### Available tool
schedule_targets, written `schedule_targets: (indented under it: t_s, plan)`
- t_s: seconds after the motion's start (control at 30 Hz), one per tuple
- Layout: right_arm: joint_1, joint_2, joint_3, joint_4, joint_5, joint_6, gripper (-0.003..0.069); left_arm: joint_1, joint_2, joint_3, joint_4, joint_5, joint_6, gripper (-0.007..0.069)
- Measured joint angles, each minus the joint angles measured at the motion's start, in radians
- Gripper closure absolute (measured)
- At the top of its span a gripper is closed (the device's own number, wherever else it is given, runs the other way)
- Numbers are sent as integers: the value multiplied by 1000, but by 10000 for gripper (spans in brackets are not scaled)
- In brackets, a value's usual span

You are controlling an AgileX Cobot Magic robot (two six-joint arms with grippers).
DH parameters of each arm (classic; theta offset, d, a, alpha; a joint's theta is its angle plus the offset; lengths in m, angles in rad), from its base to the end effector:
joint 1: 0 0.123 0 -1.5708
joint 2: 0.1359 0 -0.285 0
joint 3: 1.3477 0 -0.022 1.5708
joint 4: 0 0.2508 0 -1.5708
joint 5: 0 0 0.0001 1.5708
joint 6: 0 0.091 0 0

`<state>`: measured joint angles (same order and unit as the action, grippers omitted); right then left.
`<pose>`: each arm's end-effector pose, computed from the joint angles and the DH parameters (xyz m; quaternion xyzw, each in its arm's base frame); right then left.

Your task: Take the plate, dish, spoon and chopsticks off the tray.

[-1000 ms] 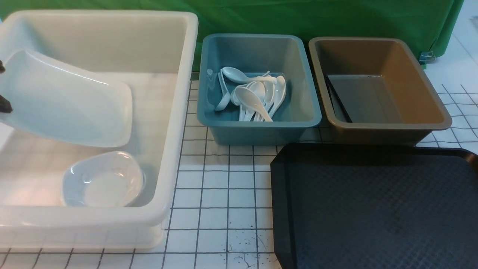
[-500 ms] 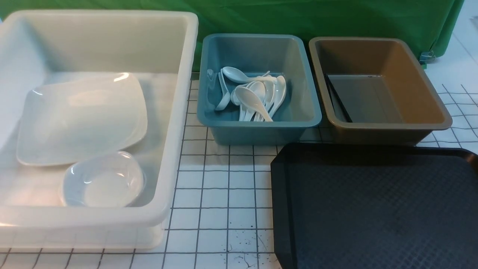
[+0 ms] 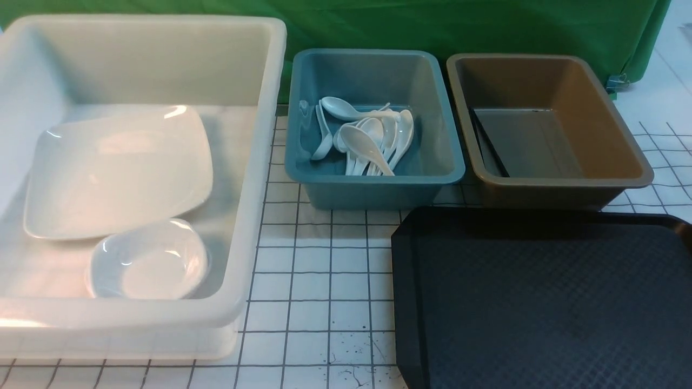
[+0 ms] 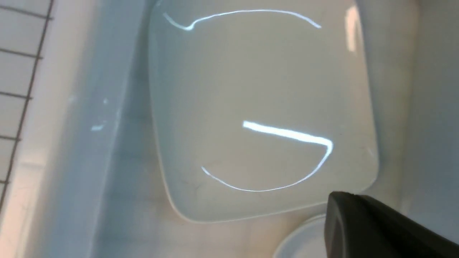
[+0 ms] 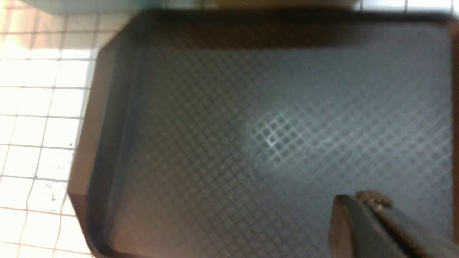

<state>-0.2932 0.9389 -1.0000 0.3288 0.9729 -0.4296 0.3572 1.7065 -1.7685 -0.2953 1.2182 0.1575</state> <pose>0.1700 -0.0259 0.3696 -0.0262 0.9190 0.0221 0.3928 0.3500 0.1041 0.3804 -0.1104 0.9519 -0.0790 0.2747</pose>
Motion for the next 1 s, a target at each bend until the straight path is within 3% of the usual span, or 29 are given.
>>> schedule_targets:
  t_s: [0.2, 0.3, 0.47, 0.67, 1.0]
  plan:
    - [0, -251, 19, 7, 11, -68, 629, -41, -23, 0, -37, 1, 3, 627]
    - [0, -465, 108, 47, -112, -100, 629, -42, -23, 0, -89, 1, 27, 627]
    - [0, -717, 368, 322, -430, -218, 629, -42, -23, 0, -129, 3, 57, 627]
    - [0, -746, 533, 589, -636, -230, 629, -42, -23, 0, -130, 3, 76, 625]
    - [0, -723, 539, 635, -673, -183, 629, -42, -23, 0, -134, 3, 81, 625]
